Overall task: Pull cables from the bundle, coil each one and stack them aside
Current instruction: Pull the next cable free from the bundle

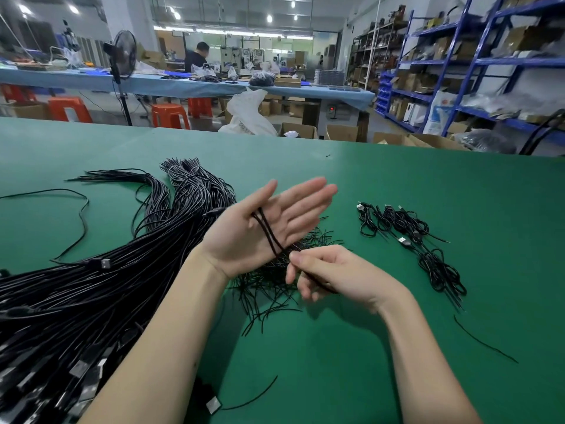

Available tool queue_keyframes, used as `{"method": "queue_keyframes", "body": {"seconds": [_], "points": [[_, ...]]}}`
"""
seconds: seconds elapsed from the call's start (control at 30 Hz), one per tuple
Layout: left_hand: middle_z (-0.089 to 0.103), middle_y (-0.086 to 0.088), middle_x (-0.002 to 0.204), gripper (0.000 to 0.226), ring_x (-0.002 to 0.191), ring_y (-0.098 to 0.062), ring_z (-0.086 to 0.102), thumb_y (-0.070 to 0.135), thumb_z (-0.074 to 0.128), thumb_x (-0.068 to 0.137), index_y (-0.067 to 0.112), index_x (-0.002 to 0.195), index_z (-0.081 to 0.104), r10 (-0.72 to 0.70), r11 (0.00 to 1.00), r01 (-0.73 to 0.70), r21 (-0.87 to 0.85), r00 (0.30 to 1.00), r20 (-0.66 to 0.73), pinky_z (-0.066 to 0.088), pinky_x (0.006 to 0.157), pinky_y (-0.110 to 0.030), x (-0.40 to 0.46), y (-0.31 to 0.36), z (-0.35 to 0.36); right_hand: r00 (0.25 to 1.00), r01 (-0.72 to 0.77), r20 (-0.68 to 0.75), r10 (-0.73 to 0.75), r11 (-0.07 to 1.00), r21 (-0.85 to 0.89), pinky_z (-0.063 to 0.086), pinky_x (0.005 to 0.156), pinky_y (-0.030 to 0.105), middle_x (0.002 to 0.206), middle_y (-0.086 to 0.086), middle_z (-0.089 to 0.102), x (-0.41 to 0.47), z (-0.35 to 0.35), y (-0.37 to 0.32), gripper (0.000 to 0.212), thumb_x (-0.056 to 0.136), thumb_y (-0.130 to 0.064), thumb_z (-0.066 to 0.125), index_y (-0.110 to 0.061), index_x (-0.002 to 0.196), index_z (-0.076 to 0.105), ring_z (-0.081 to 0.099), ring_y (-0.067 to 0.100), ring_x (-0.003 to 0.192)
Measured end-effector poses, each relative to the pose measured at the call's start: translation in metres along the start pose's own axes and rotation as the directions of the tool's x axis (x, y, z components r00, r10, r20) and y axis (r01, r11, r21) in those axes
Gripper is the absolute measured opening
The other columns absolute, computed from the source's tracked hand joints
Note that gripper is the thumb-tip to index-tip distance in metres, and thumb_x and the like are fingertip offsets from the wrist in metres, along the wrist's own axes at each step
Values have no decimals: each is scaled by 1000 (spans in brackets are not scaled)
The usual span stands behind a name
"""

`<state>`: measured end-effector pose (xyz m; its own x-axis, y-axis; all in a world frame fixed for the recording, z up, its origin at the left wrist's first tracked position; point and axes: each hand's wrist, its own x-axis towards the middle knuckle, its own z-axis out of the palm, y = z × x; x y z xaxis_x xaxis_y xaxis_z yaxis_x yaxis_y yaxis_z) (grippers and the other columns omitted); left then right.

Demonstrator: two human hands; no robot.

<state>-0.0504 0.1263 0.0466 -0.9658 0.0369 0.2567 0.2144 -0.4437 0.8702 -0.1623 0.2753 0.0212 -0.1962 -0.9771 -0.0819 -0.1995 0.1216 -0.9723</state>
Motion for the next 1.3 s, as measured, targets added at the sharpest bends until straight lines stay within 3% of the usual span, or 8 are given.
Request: {"method": "queue_keyframes", "body": {"seconds": [0.2, 0.3, 0.47, 0.63, 0.73, 0.93, 1.13, 1.3], "points": [[35, -21, 158, 70, 148, -32, 33, 46, 26, 105, -4, 153, 28, -44, 998, 54, -34, 969, 243, 25, 123, -45, -10, 14, 3, 948, -115, -317, -44, 878, -465, 39, 60, 29, 59, -6, 58, 6, -9, 9, 75, 62, -95, 57, -21, 71, 69, 48, 6, 57], [51, -25, 145, 75, 131, -33, 53, 53, 34, 102, -8, 146, 39, -345, 924, 280, 259, 904, 252, 39, 114, -45, -10, 11, 3, 884, -190, -449, -129, 779, -598, 44, 57, 41, 59, -10, 59, 9, -12, 11, 48, 63, -68, 51, -26, 76, 68, 51, 13, 62], [51, -23, 146, 71, 136, -31, 50, 53, 15, 103, 3, 142, 47, -716, 533, 539, 653, 698, 8, 47, 101, -26, 11, -9, 20, 841, -146, -481, -249, 751, -645, 38, 58, 28, 50, -17, 53, 0, -18, 2, 33, 58, -72, 53, -41, 64, 65, 45, 8, 54], [63, -7, 138, 59, 128, -16, 60, 48, 27, 108, 8, 142, 55, -641, 386, 617, 686, 714, -281, 46, 109, -28, 12, -17, 13, 722, -171, -554, -414, 670, -723, 36, 58, 26, 51, -21, 53, -3, -21, -17, 40, 82, -74, 56, -41, 60, 63, 49, 6, 53], [48, 1, 153, 60, 138, -6, 47, 50, 29, 106, 14, 153, 40, -538, 453, 588, 670, 779, -321, 33, 119, -26, 9, -13, 3, 700, -127, -570, -429, 711, -691, 32, 53, 26, 46, -14, 48, -7, -27, -27, 40, 89, -64, 58, -34, 65, 69, 43, 9, 49], [55, 6, 146, 44, 138, -7, 47, 35, 49, 100, 21, 141, 54, -319, 811, 355, 464, 935, -158, 33, 119, -29, 2, -11, -7, 910, 205, -278, -307, 917, -342, 41, 64, 34, 71, 18, 64, -9, -22, -32, 24, 98, -40, 62, -24, 89, 79, 46, 13, 64], [43, -10, 157, 65, 143, -21, 41, 1, 49, 89, 8, 152, 35, -222, 949, 220, 224, 975, -17, 35, 118, -31, -11, -9, -15, 995, 100, -36, -98, 994, 44, 25, 44, 15, 57, -11, 43, -8, -16, -11, 25, 89, -44, 63, -23, 98, 74, 29, 6, 47], [42, -2, 158, 62, 141, -9, 44, 40, 34, 99, 10, 153, 31, -127, 973, 137, 187, 990, -67, 31, 120, -31, 2, -13, -4, 998, 36, 50, -39, 998, 57, 36, 45, 17, 60, -4, 54, 0, -4, -10, 30, 99, -43, 57, -24, 80, 71, 44, 10, 47]]}}
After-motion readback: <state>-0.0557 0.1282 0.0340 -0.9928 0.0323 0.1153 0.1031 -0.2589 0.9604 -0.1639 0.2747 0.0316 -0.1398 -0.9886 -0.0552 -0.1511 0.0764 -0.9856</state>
